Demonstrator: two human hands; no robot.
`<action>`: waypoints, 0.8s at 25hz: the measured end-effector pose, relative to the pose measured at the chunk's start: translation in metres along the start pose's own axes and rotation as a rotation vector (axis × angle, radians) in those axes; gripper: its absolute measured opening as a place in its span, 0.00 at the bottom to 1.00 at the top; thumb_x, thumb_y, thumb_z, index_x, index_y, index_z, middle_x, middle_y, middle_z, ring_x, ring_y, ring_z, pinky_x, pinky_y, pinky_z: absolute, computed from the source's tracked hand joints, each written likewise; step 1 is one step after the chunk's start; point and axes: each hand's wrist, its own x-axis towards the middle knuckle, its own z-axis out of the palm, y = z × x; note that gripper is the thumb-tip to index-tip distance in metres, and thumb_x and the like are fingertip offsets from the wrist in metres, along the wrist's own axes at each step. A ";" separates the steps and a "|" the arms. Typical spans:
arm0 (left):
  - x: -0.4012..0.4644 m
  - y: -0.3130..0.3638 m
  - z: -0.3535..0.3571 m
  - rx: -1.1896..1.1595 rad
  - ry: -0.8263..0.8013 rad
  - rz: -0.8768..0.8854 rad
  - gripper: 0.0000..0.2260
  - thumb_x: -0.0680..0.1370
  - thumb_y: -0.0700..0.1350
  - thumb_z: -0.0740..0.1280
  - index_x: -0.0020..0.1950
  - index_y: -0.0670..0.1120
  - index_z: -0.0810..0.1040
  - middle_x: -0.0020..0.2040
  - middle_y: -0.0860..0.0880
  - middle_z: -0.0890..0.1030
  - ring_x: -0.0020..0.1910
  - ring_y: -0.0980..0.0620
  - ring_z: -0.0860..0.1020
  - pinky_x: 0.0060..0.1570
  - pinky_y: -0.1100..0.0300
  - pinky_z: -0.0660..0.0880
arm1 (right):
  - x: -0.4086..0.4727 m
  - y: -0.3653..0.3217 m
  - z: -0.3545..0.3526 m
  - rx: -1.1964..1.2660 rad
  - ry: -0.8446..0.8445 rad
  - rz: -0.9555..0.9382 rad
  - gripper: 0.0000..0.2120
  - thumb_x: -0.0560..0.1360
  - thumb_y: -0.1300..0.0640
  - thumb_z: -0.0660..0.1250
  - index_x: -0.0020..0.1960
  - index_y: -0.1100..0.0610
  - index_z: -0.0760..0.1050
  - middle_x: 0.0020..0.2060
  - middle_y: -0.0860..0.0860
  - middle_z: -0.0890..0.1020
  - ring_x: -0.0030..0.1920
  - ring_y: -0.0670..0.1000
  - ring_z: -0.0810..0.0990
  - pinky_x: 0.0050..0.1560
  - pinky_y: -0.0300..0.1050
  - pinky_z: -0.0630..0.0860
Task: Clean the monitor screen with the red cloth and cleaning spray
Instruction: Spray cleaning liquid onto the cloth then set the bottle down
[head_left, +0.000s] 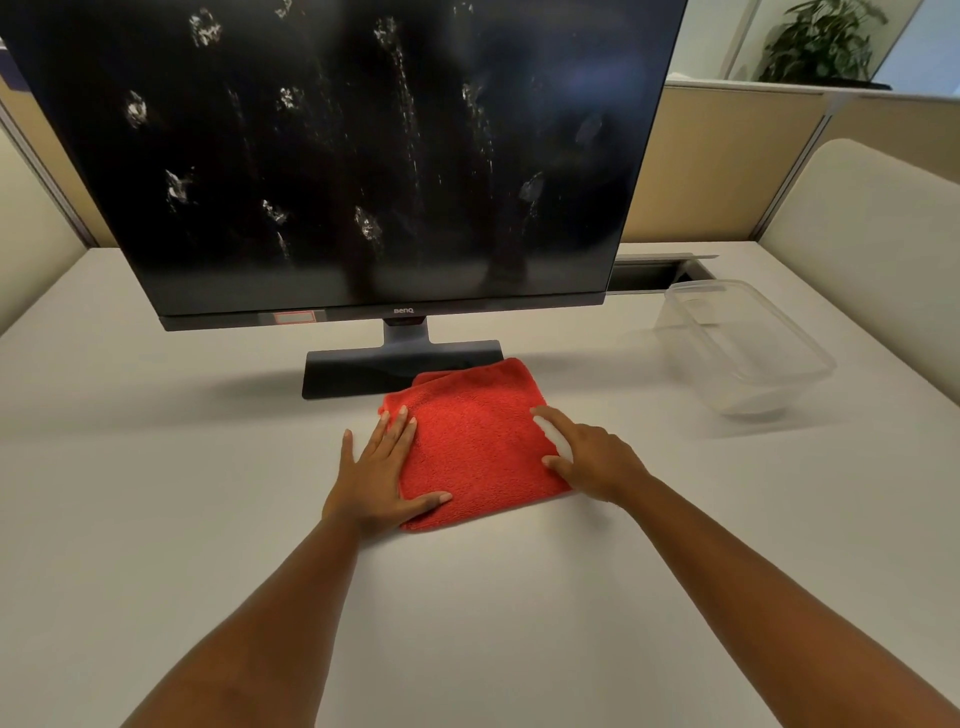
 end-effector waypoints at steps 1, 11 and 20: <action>0.000 0.000 0.000 -0.003 0.001 -0.001 0.52 0.57 0.81 0.38 0.73 0.52 0.37 0.71 0.56 0.34 0.73 0.54 0.36 0.68 0.43 0.30 | 0.001 -0.001 -0.003 0.073 -0.019 -0.017 0.35 0.74 0.57 0.63 0.74 0.43 0.47 0.61 0.57 0.75 0.58 0.58 0.75 0.54 0.48 0.70; -0.001 0.002 -0.003 -0.004 0.002 -0.008 0.53 0.56 0.81 0.38 0.73 0.52 0.38 0.75 0.53 0.38 0.74 0.52 0.38 0.68 0.43 0.31 | 0.005 -0.017 -0.013 0.853 -0.115 0.048 0.31 0.75 0.61 0.63 0.71 0.40 0.56 0.42 0.52 0.76 0.27 0.47 0.74 0.25 0.40 0.74; -0.001 0.001 -0.002 -0.006 0.009 -0.009 0.52 0.57 0.81 0.38 0.73 0.52 0.39 0.75 0.52 0.39 0.74 0.52 0.39 0.69 0.42 0.33 | 0.006 -0.015 -0.015 1.634 -0.459 -0.095 0.30 0.70 0.59 0.59 0.70 0.45 0.61 0.35 0.53 0.73 0.24 0.47 0.70 0.24 0.37 0.70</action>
